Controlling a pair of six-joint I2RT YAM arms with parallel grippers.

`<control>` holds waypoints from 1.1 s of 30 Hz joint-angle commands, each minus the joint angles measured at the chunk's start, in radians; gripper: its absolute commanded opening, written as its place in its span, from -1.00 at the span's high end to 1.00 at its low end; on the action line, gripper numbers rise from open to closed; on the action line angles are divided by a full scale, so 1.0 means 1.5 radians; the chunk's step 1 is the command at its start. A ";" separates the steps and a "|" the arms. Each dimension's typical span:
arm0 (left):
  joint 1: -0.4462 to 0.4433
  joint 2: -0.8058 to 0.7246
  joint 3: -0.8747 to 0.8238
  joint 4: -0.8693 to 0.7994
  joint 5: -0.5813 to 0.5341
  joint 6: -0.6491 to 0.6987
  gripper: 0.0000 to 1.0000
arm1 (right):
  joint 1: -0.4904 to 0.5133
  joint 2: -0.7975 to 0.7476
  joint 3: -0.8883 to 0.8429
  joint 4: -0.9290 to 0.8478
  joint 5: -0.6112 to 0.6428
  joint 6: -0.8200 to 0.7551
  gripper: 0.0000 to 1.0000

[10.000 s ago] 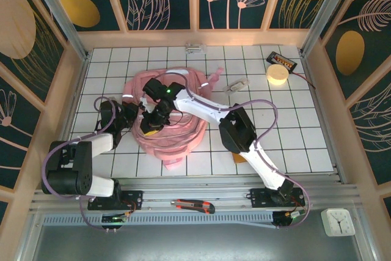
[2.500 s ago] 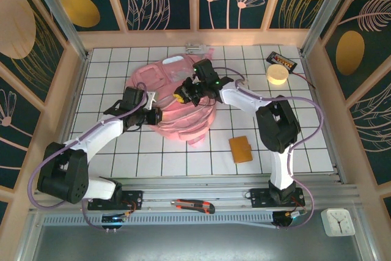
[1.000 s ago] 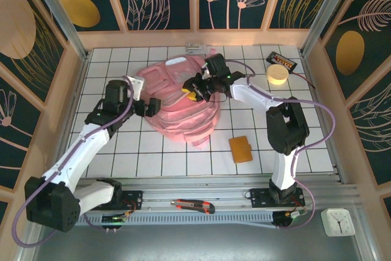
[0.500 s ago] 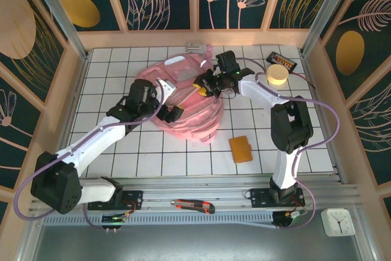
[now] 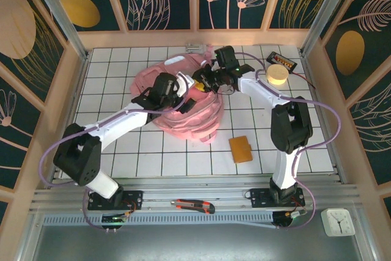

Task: Pack the student bag

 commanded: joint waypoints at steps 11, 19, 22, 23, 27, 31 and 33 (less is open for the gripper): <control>-0.001 0.067 0.074 -0.019 -0.021 -0.010 0.32 | 0.004 0.006 0.015 0.013 -0.011 0.001 0.34; 0.000 0.062 0.067 -0.027 -0.014 -0.028 1.00 | -0.002 0.003 0.016 0.017 -0.014 -0.001 0.34; 0.001 0.060 0.069 -0.032 -0.018 -0.034 1.00 | -0.005 -0.011 0.023 -0.008 -0.006 -0.010 0.32; 0.000 0.061 0.072 -0.036 -0.020 -0.034 1.00 | -0.006 -0.019 0.029 -0.025 0.000 -0.019 0.30; 0.001 0.070 0.095 -0.054 -0.014 -0.042 1.00 | -0.007 -0.055 0.047 -0.121 0.035 -0.067 -0.04; 0.001 0.073 0.105 -0.055 -0.005 -0.051 1.00 | -0.006 -0.117 0.009 -0.191 0.062 -0.098 -0.25; 0.001 0.073 0.109 -0.056 0.001 -0.055 1.00 | -0.006 -0.152 -0.008 -0.229 0.086 -0.112 -0.33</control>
